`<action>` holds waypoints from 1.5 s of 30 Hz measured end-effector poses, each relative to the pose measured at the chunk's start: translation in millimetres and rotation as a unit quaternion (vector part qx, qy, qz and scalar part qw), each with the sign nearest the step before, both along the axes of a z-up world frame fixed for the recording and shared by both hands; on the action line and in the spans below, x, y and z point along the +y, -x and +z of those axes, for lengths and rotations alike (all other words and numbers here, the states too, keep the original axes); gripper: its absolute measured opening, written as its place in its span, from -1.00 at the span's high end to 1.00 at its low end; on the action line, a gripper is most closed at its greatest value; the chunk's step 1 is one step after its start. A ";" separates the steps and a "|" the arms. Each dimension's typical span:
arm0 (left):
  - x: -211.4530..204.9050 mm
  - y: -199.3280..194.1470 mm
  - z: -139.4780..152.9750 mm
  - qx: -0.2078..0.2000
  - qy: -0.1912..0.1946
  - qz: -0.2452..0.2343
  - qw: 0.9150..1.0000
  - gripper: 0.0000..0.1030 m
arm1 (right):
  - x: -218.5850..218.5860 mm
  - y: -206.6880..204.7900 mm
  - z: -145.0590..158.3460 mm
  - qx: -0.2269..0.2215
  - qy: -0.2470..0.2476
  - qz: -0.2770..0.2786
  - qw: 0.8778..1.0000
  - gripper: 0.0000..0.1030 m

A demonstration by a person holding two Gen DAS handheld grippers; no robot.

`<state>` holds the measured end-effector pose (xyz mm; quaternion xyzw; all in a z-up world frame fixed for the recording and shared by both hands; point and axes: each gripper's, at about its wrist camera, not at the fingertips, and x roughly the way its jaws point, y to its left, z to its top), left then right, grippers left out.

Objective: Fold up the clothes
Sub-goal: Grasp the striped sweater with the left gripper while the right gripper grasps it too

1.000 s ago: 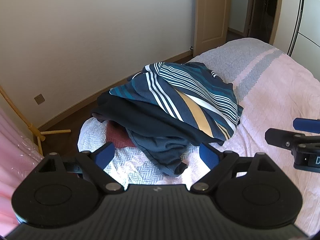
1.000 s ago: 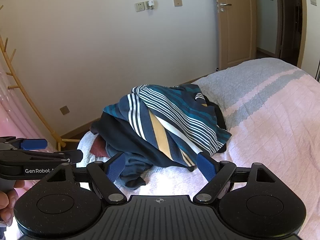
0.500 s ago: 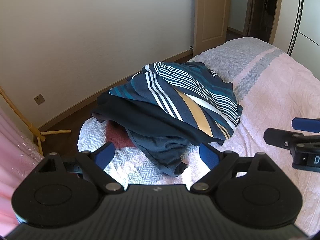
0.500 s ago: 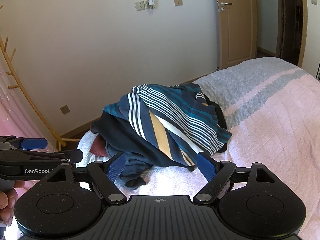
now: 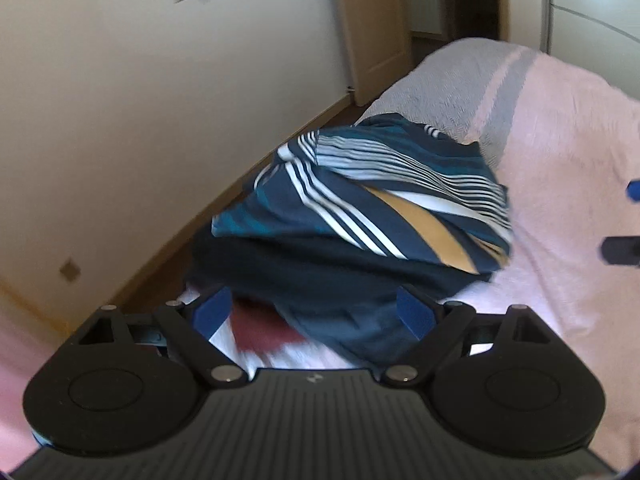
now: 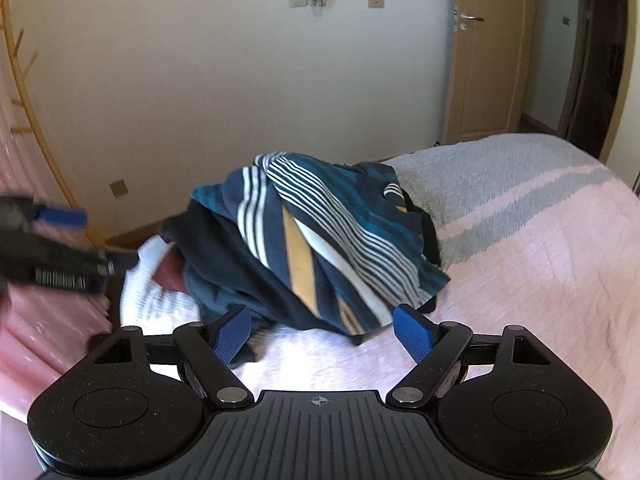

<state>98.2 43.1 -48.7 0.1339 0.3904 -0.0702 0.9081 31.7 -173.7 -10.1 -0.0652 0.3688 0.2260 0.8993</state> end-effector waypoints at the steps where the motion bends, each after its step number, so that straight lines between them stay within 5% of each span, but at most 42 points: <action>1: 3.8 -14.1 -4.4 -0.001 -0.008 -0.015 1.000 -0.70 | 2.1 -9.2 -3.9 -0.002 0.011 0.003 1.000 -0.58; 10: 31.4 -154.9 -60.8 0.015 -0.050 -0.157 0.986 -0.70 | 31.2 -143.4 -55.8 0.018 0.089 0.018 0.996 -0.58; 14: 36.4 -198.9 -95.1 0.037 -0.039 -0.186 0.981 -0.55 | 45.5 -206.7 -84.4 0.031 0.118 0.031 0.992 -0.58; 18: 46.1 -219.7 -116.7 0.052 0.000 -0.200 0.978 -0.47 | 66.2 -240.2 -98.4 0.026 0.092 0.063 0.993 -0.58; 21: 55.4 -220.9 -119.1 0.055 0.034 -0.204 0.977 0.05 | 94.6 -251.8 -96.0 0.004 0.056 0.122 0.991 -0.58; 23: 61.9 -217.5 -117.7 0.055 0.049 -0.203 0.976 0.75 | 116.2 -260.7 -96.0 -0.002 0.045 0.163 0.986 -0.58; 30: 77.9 -194.3 -96.9 0.020 0.068 -0.219 0.973 0.84 | 160.8 -293.6 -121.0 0.014 0.120 0.227 0.966 -0.58; 32: 79.9 -187.3 -83.3 0.003 0.076 -0.222 0.972 0.84 | 154.2 -296.2 -117.4 0.024 0.113 0.216 0.970 -0.08; 33: 78.2 -180.1 -73.8 -0.007 0.083 -0.229 0.970 0.84 | 146.8 -294.5 -110.6 0.023 0.108 0.203 0.973 0.38; 34: 76.4 -172.7 -64.3 -0.017 0.090 -0.235 0.968 0.85 | 137.1 -290.3 -101.8 0.023 0.094 0.195 0.976 0.56; 38: 54.7 -130.2 -24.9 -0.031 0.114 -0.293 0.949 0.85 | 85.8 -254.2 -62.1 -0.002 0.038 0.155 0.987 0.62; 45: -42.4 12.1 22.3 -0.028 0.127 -0.443 0.887 0.86 | -28.9 -98.5 -10.0 -0.058 0.033 0.081 0.994 0.68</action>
